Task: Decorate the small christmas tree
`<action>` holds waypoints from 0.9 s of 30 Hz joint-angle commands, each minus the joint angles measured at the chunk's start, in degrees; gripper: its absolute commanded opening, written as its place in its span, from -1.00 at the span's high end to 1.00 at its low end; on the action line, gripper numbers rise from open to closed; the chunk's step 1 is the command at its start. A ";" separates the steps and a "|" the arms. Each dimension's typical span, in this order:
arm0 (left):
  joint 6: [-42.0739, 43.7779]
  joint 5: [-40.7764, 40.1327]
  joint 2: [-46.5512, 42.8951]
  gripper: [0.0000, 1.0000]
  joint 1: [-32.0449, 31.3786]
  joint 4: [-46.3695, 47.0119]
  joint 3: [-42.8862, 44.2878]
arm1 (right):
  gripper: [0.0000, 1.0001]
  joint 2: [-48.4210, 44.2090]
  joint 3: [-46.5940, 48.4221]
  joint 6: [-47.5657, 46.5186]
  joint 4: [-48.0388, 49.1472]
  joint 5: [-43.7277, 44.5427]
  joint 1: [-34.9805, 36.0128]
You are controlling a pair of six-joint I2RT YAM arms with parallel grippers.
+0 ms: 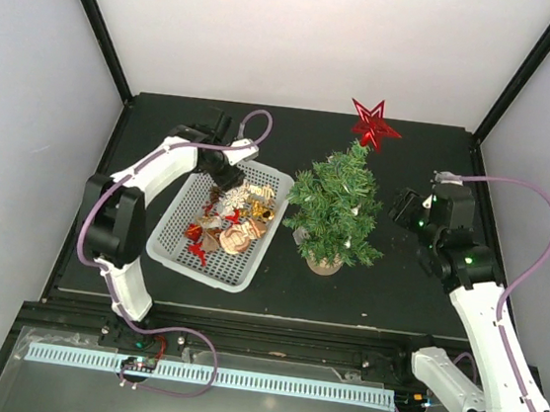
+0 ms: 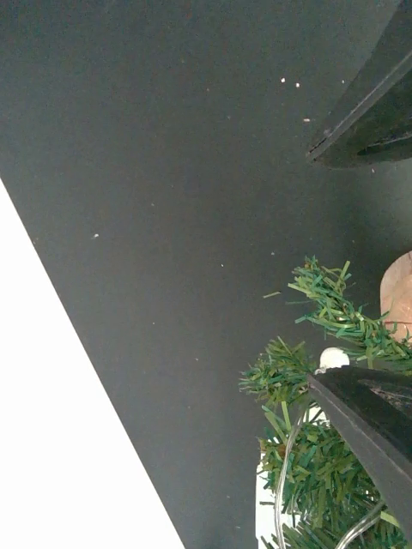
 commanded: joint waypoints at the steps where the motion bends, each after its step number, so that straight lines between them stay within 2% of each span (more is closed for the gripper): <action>1: -2.48 -9.60 0.08 -0.20 -2.86 3.58 -2.45 | -0.27 0.29 -0.62 1.65 3.53 -3.54 -0.60; 5: -4.86 -14.37 -0.80 -0.20 -6.45 6.54 -6.87 | -0.28 1.06 -0.31 1.79 3.65 -3.79 -0.62; 10: -6.13 -16.46 -1.59 -0.20 -9.98 8.78 -10.21 | -0.28 1.78 -0.65 1.74 4.31 -4.52 -0.58; 22: -6.73 -27.15 0.40 -0.09 -12.70 13.51 -14.61 | -0.27 2.36 -0.92 1.65 5.62 -7.24 -0.57; 27: -7.64 -26.76 1.02 -0.08 -13.24 13.39 -15.59 | -0.27 2.16 -0.98 1.48 5.61 -7.67 -0.58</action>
